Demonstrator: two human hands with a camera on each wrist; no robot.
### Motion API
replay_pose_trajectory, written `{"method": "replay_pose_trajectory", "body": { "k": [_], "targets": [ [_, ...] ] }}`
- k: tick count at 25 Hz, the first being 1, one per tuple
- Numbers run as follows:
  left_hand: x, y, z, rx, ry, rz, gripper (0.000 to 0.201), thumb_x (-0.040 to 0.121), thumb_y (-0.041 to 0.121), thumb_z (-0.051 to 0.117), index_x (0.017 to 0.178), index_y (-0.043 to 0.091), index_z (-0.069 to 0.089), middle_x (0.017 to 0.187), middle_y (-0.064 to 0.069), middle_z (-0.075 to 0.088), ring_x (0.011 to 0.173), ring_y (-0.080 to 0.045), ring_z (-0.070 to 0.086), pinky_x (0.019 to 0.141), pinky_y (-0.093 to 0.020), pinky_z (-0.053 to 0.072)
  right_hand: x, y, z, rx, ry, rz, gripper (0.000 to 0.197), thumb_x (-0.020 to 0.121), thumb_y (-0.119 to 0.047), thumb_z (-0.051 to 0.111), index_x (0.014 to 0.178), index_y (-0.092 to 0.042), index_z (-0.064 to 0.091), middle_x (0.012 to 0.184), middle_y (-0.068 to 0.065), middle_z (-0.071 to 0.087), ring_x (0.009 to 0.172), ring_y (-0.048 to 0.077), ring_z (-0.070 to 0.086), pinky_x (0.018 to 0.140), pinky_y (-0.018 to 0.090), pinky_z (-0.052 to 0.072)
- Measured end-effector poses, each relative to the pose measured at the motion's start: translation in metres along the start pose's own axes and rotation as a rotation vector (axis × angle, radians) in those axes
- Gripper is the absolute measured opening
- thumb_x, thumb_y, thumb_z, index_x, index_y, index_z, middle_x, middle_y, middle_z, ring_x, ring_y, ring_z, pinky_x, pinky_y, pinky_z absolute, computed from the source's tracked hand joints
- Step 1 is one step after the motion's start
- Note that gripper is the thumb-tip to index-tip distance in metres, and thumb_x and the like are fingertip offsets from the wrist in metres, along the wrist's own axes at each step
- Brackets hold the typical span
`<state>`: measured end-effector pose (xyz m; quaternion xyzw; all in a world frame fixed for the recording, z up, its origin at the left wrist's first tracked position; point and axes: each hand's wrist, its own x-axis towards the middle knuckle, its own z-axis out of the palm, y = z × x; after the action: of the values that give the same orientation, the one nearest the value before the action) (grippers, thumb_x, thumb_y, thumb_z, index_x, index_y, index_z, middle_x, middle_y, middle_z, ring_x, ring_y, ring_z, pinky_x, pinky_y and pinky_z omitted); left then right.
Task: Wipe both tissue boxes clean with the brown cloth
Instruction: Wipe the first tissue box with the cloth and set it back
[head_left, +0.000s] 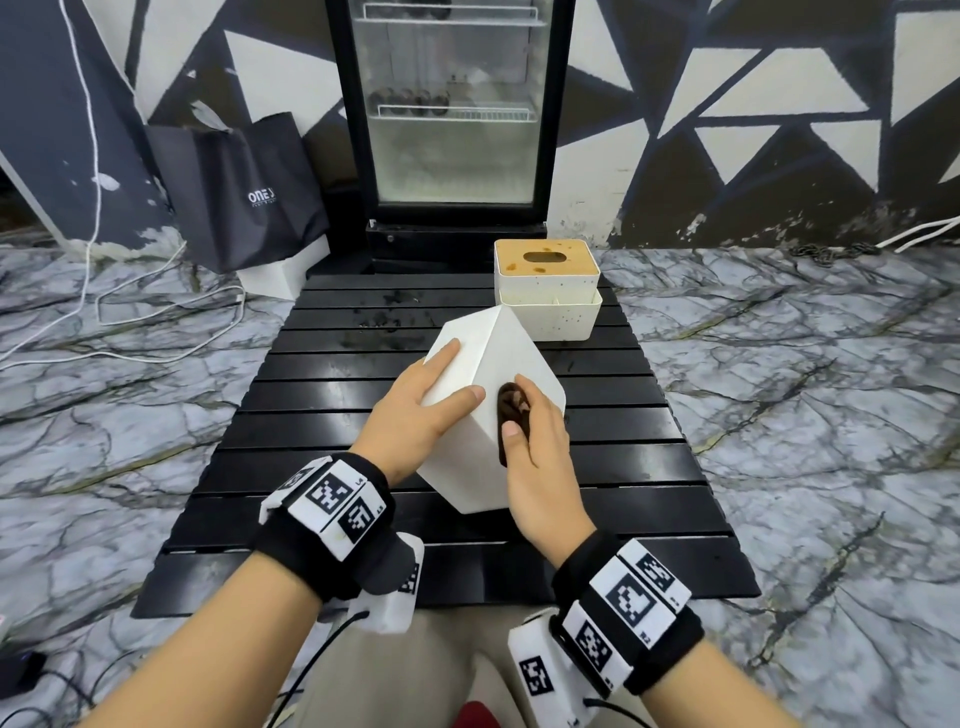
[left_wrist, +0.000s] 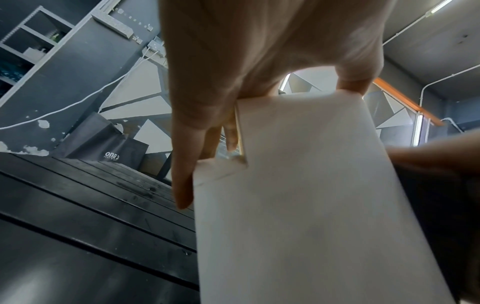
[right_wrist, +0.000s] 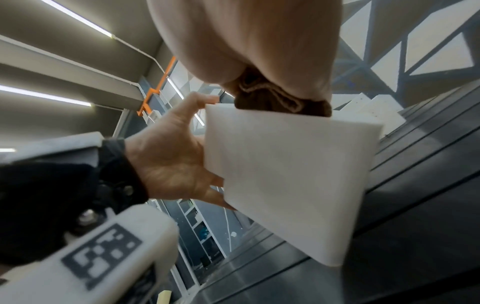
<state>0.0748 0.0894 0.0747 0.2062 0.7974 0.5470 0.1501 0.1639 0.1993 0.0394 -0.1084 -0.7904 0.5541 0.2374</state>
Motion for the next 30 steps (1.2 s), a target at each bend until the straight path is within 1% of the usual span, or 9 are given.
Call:
{"method": "replay_pose_trajectory", "body": {
  "k": [3,6,10,12,15,18,22,25,30],
  "targets": [
    [0.000,0.002,0.003,0.031,-0.034,0.026,0.085,0.058,0.063,0.057,0.138,0.045,0.037,0.135,0.018,0.039,0.124,-0.007,0.041,0.097,-0.024,0.032,0.006,-0.005,0.003,0.016,0.015,-0.090,0.050,0.088,-0.025,0.032,0.137,-0.018,0.031,0.137,-0.001,0.040,0.129,0.013,0.030,0.112,0.035,0.023],
    [0.001,0.001,0.003,0.028,-0.033,0.024,0.091,0.052,0.069,0.055,0.138,0.045,0.037,0.137,0.018,0.040,0.124,-0.007,0.041,0.104,-0.028,0.034,0.008,-0.001,0.002,0.041,0.027,-0.077,0.052,0.086,-0.028,0.032,0.137,-0.020,0.031,0.138,-0.001,0.040,0.130,0.014,0.031,0.112,0.038,0.025],
    [0.001,0.004,0.000,0.015,-0.085,0.034,0.092,0.062,0.068,0.067,0.142,0.039,0.033,0.139,0.018,0.036,0.128,-0.005,0.038,0.102,-0.024,0.031,0.007,-0.004,0.002,0.043,0.015,-0.150,0.047,0.087,-0.024,0.033,0.134,-0.026,0.033,0.133,-0.006,0.041,0.126,0.012,0.033,0.108,0.029,0.026],
    [0.001,0.005,-0.002,0.001,-0.119,0.027,0.087,0.069,0.061,0.064,0.145,0.035,0.029,0.141,0.016,0.033,0.129,-0.006,0.036,0.101,-0.022,0.029,0.012,-0.007,0.001,0.051,-0.007,-0.187,0.044,0.088,-0.022,0.033,0.131,-0.030,0.032,0.131,-0.010,0.040,0.125,0.011,0.033,0.107,0.025,0.025],
    [0.002,0.005,-0.004,-0.013,-0.129,0.017,0.085,0.071,0.057,0.065,0.144,0.036,0.028,0.139,0.017,0.031,0.130,-0.005,0.034,0.102,-0.022,0.028,0.023,-0.007,-0.002,0.036,-0.029,-0.202,0.045,0.088,-0.022,0.033,0.133,-0.027,0.033,0.132,-0.011,0.037,0.128,0.012,0.032,0.108,0.026,0.023],
    [0.004,0.003,-0.002,0.026,-0.125,0.025,0.091,0.066,0.064,0.070,0.143,0.040,0.029,0.142,0.020,0.029,0.130,-0.001,0.031,0.101,-0.021,0.025,0.044,-0.003,-0.008,0.032,-0.022,-0.143,0.045,0.092,-0.018,0.035,0.137,-0.019,0.032,0.130,-0.010,0.035,0.130,0.014,0.031,0.110,0.029,0.022],
    [0.004,0.002,-0.001,0.044,-0.116,0.020,0.095,0.055,0.071,0.059,0.142,0.045,0.030,0.144,0.021,0.029,0.127,-0.002,0.034,0.098,-0.021,0.029,0.069,0.015,-0.020,-0.004,-0.012,-0.002,0.045,0.096,-0.010,0.034,0.139,-0.021,0.029,0.136,0.003,0.033,0.130,0.017,0.032,0.112,0.033,0.022],
    [0.002,0.003,-0.001,0.052,-0.109,0.021,0.086,0.065,0.061,0.060,0.143,0.042,0.029,0.145,0.018,0.029,0.126,-0.003,0.034,0.095,-0.020,0.028,0.074,0.032,-0.024,0.001,0.022,0.096,0.045,0.096,-0.011,0.033,0.140,-0.021,0.028,0.141,0.007,0.030,0.132,0.020,0.029,0.113,0.038,0.022],
    [0.000,0.003,-0.001,0.027,-0.086,0.010,0.075,0.081,0.050,0.065,0.145,0.038,0.028,0.146,0.016,0.029,0.125,-0.005,0.035,0.091,-0.018,0.030,0.051,0.047,-0.024,-0.015,0.067,0.164,0.045,0.096,-0.012,0.034,0.140,-0.022,0.028,0.140,0.005,0.032,0.132,0.020,0.029,0.113,0.034,0.019]
  ]
}}
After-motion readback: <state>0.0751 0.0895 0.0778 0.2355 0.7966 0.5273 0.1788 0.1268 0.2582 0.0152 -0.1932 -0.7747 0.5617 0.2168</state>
